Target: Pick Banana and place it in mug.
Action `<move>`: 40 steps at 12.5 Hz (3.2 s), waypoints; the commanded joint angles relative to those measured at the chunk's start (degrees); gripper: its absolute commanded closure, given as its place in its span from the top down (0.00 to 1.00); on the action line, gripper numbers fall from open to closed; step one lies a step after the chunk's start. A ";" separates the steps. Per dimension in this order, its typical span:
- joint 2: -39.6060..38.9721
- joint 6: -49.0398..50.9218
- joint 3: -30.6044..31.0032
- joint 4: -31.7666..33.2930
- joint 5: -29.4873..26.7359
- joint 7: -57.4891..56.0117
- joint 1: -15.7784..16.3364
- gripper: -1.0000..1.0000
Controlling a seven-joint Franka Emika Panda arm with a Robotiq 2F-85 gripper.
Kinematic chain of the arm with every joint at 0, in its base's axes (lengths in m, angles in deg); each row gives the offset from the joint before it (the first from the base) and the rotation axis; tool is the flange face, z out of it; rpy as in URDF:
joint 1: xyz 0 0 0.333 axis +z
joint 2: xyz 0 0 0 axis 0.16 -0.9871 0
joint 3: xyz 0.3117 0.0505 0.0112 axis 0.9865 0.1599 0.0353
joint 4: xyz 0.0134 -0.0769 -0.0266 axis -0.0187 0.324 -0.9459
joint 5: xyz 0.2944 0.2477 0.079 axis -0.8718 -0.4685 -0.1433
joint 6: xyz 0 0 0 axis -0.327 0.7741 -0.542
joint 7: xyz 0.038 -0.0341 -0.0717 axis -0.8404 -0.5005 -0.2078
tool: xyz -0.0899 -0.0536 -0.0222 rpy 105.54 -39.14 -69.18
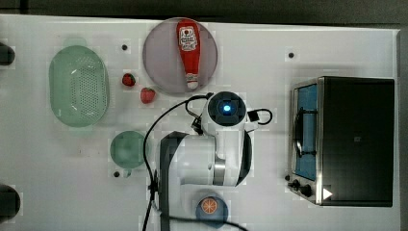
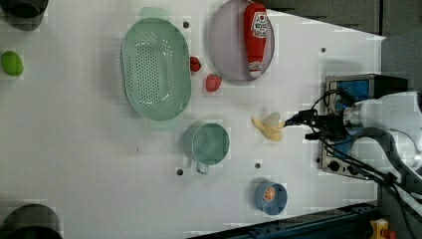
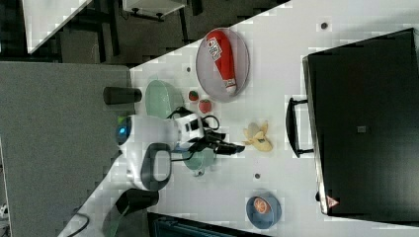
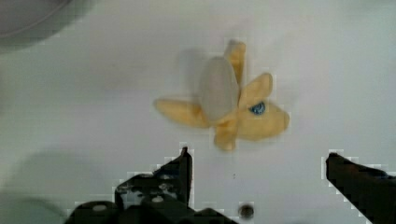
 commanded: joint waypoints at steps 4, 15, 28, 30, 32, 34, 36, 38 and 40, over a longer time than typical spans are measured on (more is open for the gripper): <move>-7.31 -15.86 0.84 2.83 0.24 -4.85 0.23 1.00; -14.11 -26.85 1.92 4.53 0.23 -4.85 0.18 0.60; 4.56 -2.58 0.81 -0.57 0.10 -4.78 -0.82 0.36; 9.43 8.92 0.85 -4.98 0.09 -4.77 -0.79 0.36; 12.69 16.75 1.58 -9.52 0.09 -4.45 -0.50 0.36; 14.53 22.30 3.10 -12.57 -0.35 -2.84 -0.01 0.36; 15.20 24.47 5.57 -13.23 -3.34 0.40 0.82 0.36; 15.15 24.32 9.05 -13.23 -6.75 6.92 1.75 0.36; 14.58 23.92 13.38 -13.08 -6.77 15.87 2.57 0.36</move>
